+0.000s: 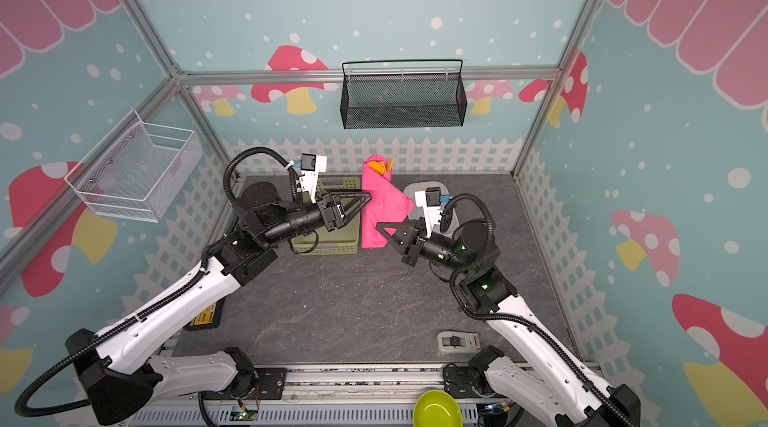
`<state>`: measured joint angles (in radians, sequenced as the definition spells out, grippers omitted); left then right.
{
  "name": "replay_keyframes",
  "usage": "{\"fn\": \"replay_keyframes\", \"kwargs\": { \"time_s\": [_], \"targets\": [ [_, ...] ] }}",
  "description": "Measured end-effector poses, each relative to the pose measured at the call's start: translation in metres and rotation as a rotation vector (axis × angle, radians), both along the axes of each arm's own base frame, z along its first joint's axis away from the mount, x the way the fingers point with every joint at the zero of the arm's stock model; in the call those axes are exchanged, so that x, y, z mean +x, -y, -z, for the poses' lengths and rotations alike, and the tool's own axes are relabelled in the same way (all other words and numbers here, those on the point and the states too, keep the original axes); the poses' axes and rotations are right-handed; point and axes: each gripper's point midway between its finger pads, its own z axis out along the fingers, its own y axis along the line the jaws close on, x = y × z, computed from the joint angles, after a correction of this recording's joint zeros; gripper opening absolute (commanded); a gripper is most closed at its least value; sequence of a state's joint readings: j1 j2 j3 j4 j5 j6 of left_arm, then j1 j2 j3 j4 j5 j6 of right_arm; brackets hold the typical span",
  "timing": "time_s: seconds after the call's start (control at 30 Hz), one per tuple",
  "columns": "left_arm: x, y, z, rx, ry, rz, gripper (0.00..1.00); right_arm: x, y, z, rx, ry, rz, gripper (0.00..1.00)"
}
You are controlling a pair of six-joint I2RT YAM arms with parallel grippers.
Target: Place the utensils on the paper napkin and roll it up
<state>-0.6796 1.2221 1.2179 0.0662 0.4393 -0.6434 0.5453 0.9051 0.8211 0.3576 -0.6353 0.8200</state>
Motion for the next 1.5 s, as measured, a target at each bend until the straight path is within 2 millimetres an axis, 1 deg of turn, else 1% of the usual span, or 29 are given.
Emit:
{"fn": "replay_keyframes", "kwargs": {
  "time_s": [0.13, 0.23, 0.47, 0.63, 0.83, 0.97, 1.17, 1.5],
  "targets": [
    [-0.018, -0.005, -0.005, -0.021, 0.055, 0.043, 0.69, -0.006, 0.005, -0.02, 0.014, 0.078, 0.015, 0.0],
    [-0.028, -0.008, -0.003, -0.026, 0.078, 0.067, 0.69, -0.01, 0.007, -0.028, 0.013, 0.124, 0.018, 0.0],
    [-0.045, -0.002, -0.008, -0.027, 0.122, 0.15, 0.67, -0.015, 0.006, -0.03, -0.015, 0.215, 0.007, 0.0],
    [-0.059, 0.006, -0.019, -0.028, 0.168, 0.2, 0.65, -0.031, 0.006, -0.037, -0.004, 0.34, -0.033, 0.0],
    [-0.063, 0.009, -0.023, -0.029, 0.185, 0.219, 0.62, -0.046, 0.004, -0.042, -0.005, 0.434, -0.094, 0.0],
    [-0.068, 0.014, -0.029, -0.032, 0.202, 0.241, 0.6, -0.051, 0.002, -0.04, -0.009, 0.455, -0.13, 0.0],
    [-0.071, 0.017, -0.039, -0.04, 0.225, 0.253, 0.53, -0.056, -0.001, -0.04, -0.009, 0.474, -0.168, 0.0],
    [-0.073, 0.023, -0.037, -0.032, 0.233, 0.269, 0.46, -0.063, 0.0, -0.044, 0.005, 0.497, -0.197, 0.0]
  ]
}}
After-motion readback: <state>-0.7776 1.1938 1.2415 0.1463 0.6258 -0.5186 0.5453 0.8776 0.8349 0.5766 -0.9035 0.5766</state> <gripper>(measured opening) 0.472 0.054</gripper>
